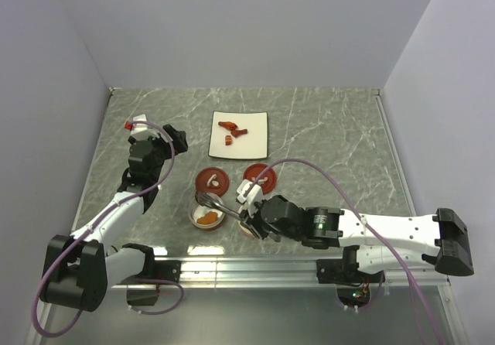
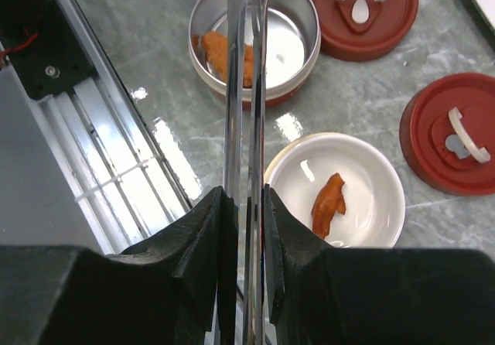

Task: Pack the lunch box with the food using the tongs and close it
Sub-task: Place the food into the lunch box

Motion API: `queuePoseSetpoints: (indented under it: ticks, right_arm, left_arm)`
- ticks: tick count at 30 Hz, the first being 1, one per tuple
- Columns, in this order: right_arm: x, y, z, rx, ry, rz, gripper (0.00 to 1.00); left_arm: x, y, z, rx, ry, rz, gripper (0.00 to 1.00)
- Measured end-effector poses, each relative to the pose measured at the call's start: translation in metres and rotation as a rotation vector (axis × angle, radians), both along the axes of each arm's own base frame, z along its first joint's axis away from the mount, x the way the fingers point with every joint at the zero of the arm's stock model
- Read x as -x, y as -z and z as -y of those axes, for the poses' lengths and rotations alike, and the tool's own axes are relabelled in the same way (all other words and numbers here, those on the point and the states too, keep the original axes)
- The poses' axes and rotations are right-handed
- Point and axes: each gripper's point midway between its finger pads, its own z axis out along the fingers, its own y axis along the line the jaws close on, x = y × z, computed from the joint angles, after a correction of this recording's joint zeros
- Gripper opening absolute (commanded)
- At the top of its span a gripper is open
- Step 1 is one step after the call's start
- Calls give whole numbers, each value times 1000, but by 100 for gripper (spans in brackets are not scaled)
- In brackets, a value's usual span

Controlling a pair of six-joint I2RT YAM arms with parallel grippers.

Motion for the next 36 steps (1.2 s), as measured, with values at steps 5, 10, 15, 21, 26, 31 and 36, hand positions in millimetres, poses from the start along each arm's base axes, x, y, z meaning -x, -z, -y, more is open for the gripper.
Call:
queuePoseSetpoints:
  ticks: [5,10,15,21,26,31,36]
  right_arm:
    - [5,9,1,31,1,-14,25]
    - [5,21,4,78,10,-19,37]
    - [5,23,5,88,15,-21,48]
    - [4,23,5,88,17,-18,52]
    - [-1,21,6,90,40,-2,52]
    - [-8,17,8,93,72,31,52]
    - [-26,5,9,84,116,65,52]
  left_arm:
    - [0,0,0,0,0,0,99]
    - [0,0,0,0,0,0,99]
    - [0,0,0,0,0,0,100]
    - [0,0,0,0,0,0,99]
    - [0,0,0,0,0,0,99]
    - [0,0,0,0,0,0,99]
    - [0,0,0,0,0,0,99]
